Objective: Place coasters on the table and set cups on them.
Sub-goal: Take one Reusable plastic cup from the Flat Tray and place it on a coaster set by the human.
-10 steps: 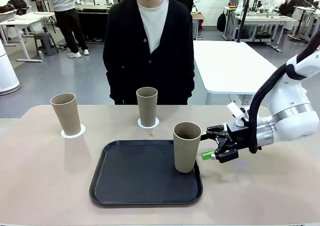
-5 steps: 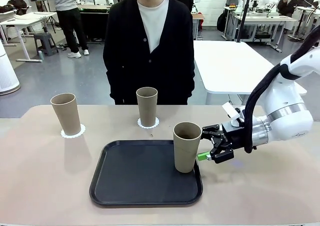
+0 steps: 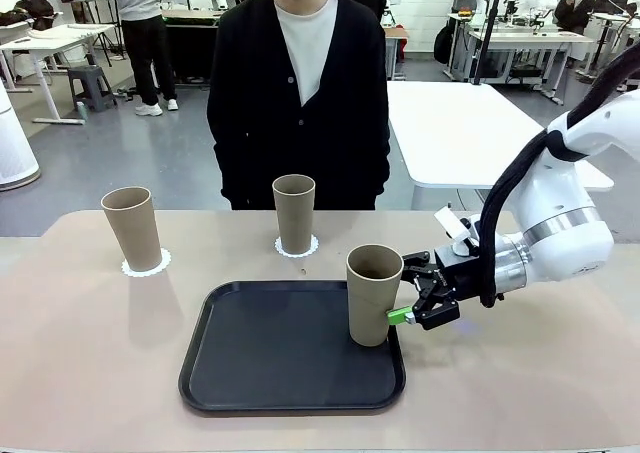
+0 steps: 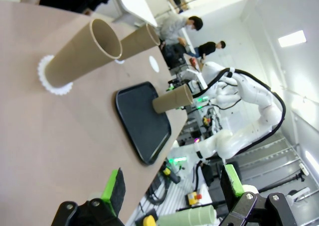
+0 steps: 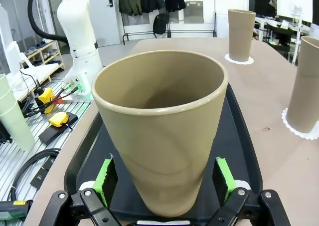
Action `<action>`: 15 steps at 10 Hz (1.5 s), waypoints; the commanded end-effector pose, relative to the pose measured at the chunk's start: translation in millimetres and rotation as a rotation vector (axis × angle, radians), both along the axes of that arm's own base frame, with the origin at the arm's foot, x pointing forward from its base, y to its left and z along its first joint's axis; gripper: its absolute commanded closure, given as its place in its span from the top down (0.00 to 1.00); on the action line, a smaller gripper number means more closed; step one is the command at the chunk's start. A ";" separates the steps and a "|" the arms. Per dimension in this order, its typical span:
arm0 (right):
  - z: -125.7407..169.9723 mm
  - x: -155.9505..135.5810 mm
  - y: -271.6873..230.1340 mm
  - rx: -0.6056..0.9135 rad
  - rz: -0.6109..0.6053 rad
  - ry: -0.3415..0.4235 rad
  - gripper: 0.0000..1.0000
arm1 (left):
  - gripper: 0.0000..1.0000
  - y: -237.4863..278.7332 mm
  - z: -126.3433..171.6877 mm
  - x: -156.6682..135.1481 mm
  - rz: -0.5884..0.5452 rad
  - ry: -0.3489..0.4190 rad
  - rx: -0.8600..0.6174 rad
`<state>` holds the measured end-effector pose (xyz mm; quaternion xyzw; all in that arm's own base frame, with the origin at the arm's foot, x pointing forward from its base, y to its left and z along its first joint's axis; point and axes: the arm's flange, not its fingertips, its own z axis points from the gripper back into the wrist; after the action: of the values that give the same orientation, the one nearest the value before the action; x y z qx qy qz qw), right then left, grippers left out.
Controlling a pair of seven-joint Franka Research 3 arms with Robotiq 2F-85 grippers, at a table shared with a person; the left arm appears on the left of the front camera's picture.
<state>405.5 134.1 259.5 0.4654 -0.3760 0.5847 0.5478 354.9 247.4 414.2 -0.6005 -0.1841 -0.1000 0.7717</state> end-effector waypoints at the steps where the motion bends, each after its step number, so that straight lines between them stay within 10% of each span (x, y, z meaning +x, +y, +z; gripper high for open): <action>1: -7.4 6.4 13.1 0.015 -0.014 -0.031 1.00 | 1.00 1.0 2.0 0.5 0.010 -0.010 -0.007; 9: -23.7 11.9 43.2 0.000 0.061 -0.010 1.00 | 1.00 1.0 2.0 0.5 0.010 -0.010 -0.007; 10: -23.9 12.1 42.9 0.002 0.088 -0.035 0.40 | 1.00 1.0 2.0 0.5 0.010 -0.010 -0.007; 11: -23.8 10.5 42.5 -0.001 0.096 -0.042 0.40 | 1.00 1.0 2.0 0.5 0.010 -0.010 -0.007; 12: -22.9 10.2 43.0 0.000 0.098 -0.045 0.00 | 1.00 1.0 2.0 0.5 0.010 -0.010 -0.007; 13: -23.1 9.9 43.3 -0.002 0.100 -0.045 0.35 | 1.00 1.0 2.0 0.5 0.010 -0.010 -0.007; 14: -23.3 8.8 43.7 -0.003 0.106 -0.047 0.00 | 1.00 1.0 2.0 0.5 0.010 -0.010 -0.007; 15: -22.7 7.3 42.4 -0.002 0.109 -0.044 0.00 | 1.00 1.0 2.0 0.5 0.010 -0.010 -0.007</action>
<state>412.5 175.0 241.1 0.4752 -0.3626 0.6120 0.5177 354.9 247.4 414.2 -0.6005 -0.1841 -0.1000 0.7717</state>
